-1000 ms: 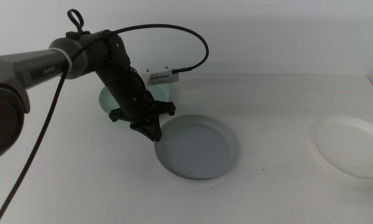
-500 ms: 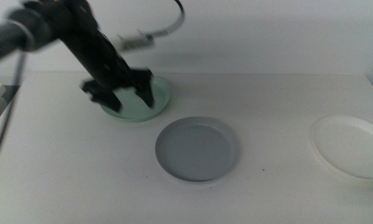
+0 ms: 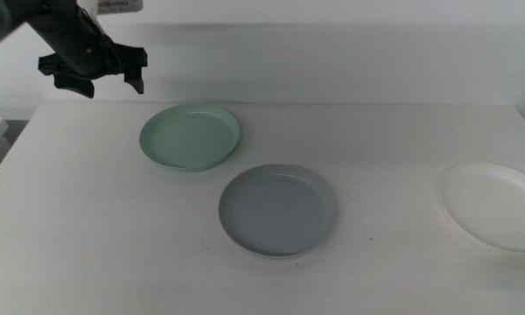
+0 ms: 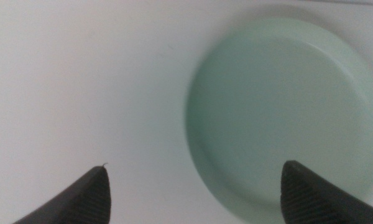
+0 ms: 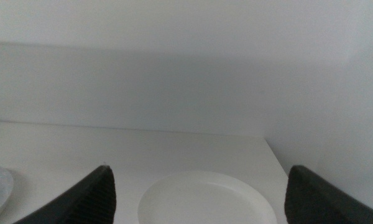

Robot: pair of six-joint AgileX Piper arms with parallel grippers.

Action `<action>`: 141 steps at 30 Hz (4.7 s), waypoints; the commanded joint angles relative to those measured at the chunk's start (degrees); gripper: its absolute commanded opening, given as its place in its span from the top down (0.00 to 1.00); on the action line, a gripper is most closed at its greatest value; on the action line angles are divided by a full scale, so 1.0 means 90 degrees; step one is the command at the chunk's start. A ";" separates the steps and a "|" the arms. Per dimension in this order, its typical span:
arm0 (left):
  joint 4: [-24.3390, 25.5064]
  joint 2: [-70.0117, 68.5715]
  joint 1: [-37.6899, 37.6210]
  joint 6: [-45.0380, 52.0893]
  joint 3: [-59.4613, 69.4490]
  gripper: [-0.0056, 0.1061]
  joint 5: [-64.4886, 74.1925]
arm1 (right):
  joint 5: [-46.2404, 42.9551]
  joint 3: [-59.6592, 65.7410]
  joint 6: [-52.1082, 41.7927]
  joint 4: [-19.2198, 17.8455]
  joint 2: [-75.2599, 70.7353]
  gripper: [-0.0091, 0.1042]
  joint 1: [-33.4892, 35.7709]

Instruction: Stack the three bowls on top of each other.

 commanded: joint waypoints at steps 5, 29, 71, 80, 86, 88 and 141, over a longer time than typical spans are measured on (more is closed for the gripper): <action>-0.0052 0.1185 0.0092 0.0292 -0.0857 0.11 -0.0414 | -0.0065 0.0021 -0.0036 -0.0006 -0.0030 0.18 -0.0036; -0.0837 0.2256 0.0144 0.1029 -0.1011 0.76 -0.0634 | -0.0065 0.0021 -0.0036 -0.0006 -0.0030 0.18 -0.0036; -0.1977 -0.1068 -0.1912 0.0391 0.3482 0.97 -0.2261 | -0.0065 0.0021 -0.0036 -0.0006 -0.0030 0.18 -0.0036; -0.2351 -0.0704 -0.1912 0.0701 0.3482 0.97 -0.2186 | -0.0065 0.0021 -0.0036 -0.0006 -0.0030 0.18 -0.0036; -0.2497 -0.0546 -0.1912 0.0741 0.3496 0.96 -0.2025 | -0.0065 0.0021 -0.0036 -0.0006 -0.0030 0.18 -0.0036; -0.2497 -0.0541 -0.1912 0.0741 0.3496 0.96 -0.2010 | -0.0065 0.0021 -0.0036 -0.0006 -0.0030 0.18 -0.0036; -0.2419 -0.7547 -0.1885 0.3121 0.4937 0.11 -0.0773 | -0.0065 0.0021 -0.0036 -0.0006 -0.0030 0.18 -0.0036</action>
